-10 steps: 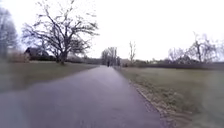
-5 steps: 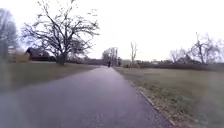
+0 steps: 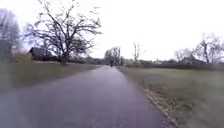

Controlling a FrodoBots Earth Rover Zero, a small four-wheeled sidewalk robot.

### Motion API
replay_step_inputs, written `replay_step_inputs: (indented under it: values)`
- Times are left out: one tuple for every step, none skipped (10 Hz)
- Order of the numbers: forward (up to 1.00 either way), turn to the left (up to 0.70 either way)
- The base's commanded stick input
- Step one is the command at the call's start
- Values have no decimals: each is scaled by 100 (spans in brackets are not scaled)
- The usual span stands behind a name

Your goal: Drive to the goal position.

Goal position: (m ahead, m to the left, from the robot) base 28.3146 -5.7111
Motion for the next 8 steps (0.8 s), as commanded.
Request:
replay_step_inputs:
  values:
    - [100, 0]
    - [100, 0]
    - [100, 0]
    - [100, 0]
    - [100, 0]
    - [100, 0]
    - [100, 0]
    - [100, 0]
